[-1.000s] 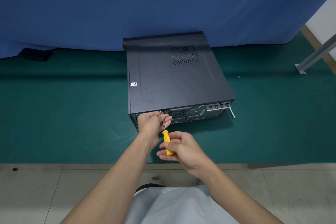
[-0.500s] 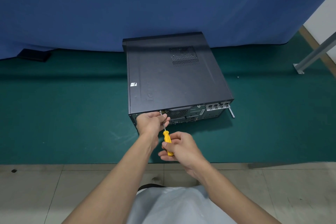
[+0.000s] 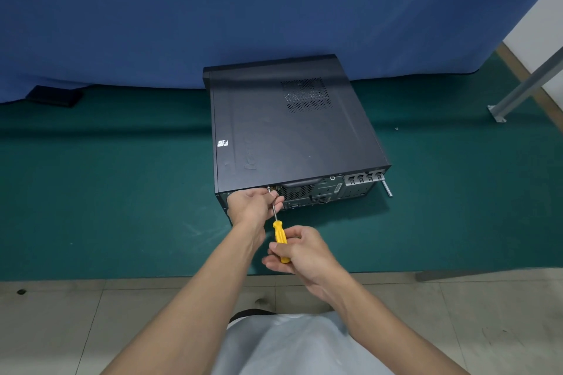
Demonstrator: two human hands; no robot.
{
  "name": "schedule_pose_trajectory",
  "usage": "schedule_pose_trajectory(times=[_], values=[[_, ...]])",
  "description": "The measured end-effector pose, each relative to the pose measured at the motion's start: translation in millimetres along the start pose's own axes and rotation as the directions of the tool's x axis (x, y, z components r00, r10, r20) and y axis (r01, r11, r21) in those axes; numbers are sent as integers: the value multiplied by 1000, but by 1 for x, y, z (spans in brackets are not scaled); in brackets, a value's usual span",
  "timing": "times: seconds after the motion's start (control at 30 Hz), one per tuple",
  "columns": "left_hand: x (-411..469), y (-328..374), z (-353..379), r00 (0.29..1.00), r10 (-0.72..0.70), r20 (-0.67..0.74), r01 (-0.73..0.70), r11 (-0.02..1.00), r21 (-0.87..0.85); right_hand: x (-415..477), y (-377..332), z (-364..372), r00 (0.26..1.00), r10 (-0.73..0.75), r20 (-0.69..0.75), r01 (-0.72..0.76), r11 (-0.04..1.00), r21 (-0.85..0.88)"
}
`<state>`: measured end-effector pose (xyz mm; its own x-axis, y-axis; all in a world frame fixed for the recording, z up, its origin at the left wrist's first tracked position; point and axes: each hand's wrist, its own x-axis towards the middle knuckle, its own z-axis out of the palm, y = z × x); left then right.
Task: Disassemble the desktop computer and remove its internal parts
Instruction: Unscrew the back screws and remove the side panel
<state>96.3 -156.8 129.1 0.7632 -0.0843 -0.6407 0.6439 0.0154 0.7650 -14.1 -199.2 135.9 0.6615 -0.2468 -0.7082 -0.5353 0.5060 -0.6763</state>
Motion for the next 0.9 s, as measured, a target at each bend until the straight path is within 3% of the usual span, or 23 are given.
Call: schedule_pose_trajectory(times=[0.17, 0.37, 0.6, 0.77, 0.9], values=[[-1, 1, 0, 998, -38, 58, 41, 997, -64, -1, -3, -5, 992, 52, 111, -75, 975, 209], [1, -1, 0, 999, -33, 9, 33, 999, -5, 1, -3, -1, 998, -31, -56, 30, 999, -9], [1, 0, 1, 997, -58, 52, 62, 995, -72, -1, -8, -5, 995, 57, 76, -68, 987, 146], [4, -3, -2, 995, -51, 81, 58, 994, -89, 2, -8, -1, 998, 1, -58, -1, 1000, 11], [6, -6, -2, 998, -37, 45, 41, 995, -89, 4, -8, 0, 998, -5, -68, 5, 1000, -8]])
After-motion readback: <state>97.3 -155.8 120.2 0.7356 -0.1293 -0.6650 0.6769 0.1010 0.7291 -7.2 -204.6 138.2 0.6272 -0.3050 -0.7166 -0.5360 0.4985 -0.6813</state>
